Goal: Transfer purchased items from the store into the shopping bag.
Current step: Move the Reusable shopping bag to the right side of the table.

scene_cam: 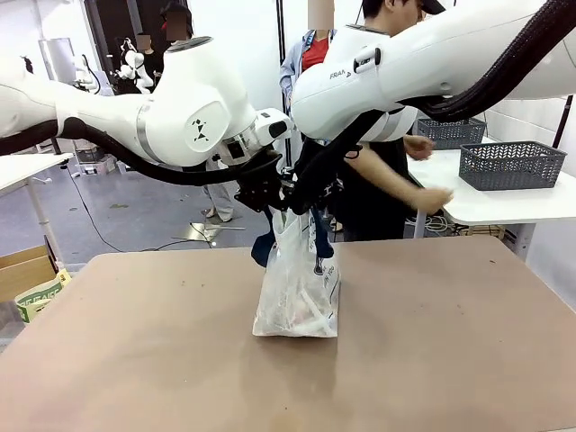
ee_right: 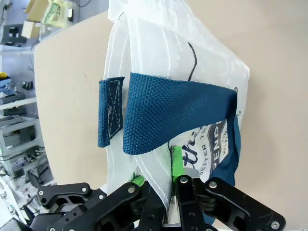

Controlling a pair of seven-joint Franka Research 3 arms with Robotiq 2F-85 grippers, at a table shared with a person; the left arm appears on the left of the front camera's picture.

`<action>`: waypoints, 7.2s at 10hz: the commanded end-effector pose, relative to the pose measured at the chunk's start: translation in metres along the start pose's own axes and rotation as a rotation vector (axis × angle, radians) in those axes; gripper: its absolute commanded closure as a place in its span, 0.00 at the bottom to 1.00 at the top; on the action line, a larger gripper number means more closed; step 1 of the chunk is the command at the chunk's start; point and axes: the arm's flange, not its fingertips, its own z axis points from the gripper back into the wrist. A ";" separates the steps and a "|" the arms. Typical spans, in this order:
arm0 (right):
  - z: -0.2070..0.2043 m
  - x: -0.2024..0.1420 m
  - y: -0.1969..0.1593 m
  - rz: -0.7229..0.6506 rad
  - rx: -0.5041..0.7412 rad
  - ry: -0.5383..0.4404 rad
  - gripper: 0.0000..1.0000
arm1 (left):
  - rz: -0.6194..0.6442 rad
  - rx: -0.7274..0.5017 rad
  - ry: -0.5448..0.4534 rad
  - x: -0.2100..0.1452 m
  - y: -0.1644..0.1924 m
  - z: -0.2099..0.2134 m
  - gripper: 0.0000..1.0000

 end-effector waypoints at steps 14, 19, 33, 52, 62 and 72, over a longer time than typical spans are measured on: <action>0.000 0.009 -0.009 -0.037 0.051 -0.033 1.00 | -0.097 -0.242 -0.026 -0.013 -0.005 0.032 0.00; -0.003 0.008 -0.010 -0.038 0.049 -0.039 1.00 | -0.100 -0.247 -0.025 -0.014 -0.014 0.039 0.00; -0.006 0.007 -0.014 -0.033 0.049 -0.028 1.00 | -0.083 0.010 -0.039 -0.017 -0.032 0.015 0.72; 0.023 0.016 -0.034 -0.033 0.106 -0.027 0.00 | -0.104 -0.004 -0.040 -0.016 -0.029 0.021 1.00; 0.099 0.011 -0.107 0.296 0.155 0.101 0.00 | -0.104 -0.004 -0.040 -0.016 -0.029 0.021 1.00; 0.101 0.016 -0.134 0.648 0.237 -0.202 0.00 | -0.104 -0.004 -0.040 -0.016 -0.029 0.021 1.00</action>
